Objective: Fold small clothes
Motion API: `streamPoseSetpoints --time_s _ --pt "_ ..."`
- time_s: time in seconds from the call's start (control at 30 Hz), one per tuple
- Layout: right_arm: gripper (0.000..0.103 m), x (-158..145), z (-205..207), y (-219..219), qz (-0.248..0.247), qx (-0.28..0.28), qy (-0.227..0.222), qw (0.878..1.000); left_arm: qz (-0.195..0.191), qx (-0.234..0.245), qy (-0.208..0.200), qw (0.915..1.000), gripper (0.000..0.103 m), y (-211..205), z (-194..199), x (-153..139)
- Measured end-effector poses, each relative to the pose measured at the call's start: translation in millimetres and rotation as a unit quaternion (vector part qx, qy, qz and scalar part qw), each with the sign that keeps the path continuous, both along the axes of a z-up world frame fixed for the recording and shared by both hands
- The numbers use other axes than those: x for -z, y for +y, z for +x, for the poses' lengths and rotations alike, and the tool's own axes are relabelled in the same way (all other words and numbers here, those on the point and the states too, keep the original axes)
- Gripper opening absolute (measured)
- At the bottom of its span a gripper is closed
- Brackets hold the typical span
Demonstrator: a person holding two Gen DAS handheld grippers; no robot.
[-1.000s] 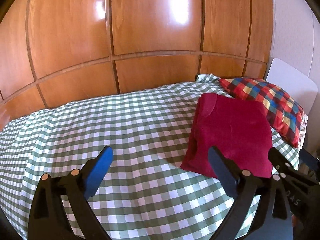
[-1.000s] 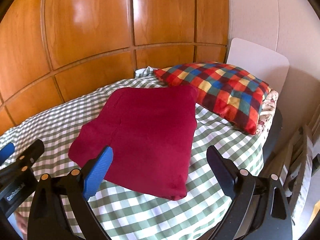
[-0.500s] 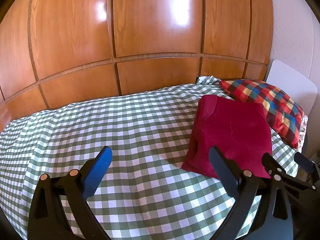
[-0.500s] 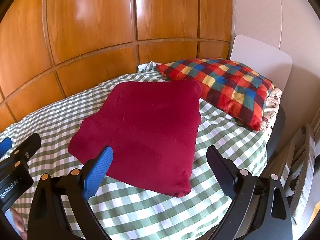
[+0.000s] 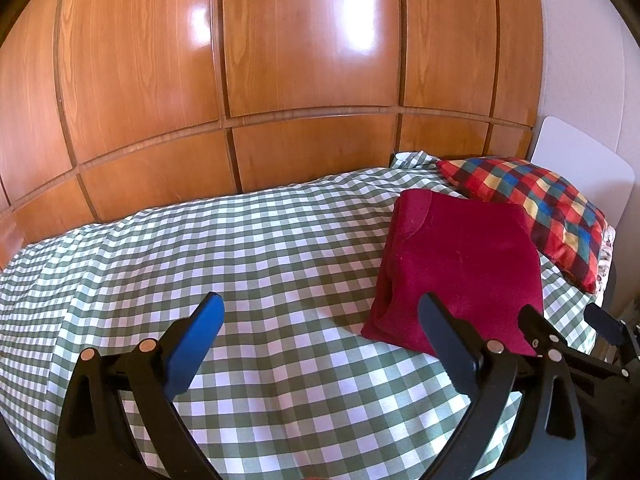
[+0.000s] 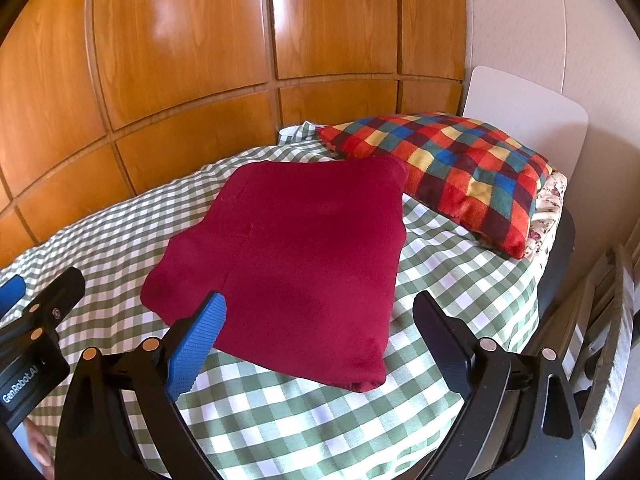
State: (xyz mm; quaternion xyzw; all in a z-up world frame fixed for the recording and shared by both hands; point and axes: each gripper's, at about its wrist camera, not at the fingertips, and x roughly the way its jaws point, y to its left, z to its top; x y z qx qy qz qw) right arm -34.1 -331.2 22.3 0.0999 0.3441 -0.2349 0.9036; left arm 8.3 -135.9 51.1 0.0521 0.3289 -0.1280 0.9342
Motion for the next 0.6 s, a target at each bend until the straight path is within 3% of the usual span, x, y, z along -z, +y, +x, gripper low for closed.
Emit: streamPoseSetpoints --time_s 0.6 --pt "0.094 -4 -1 5 -0.003 -0.005 -0.005 1.0 -0.016 0.004 -0.018 0.9997 0.098 8 -9 -14"
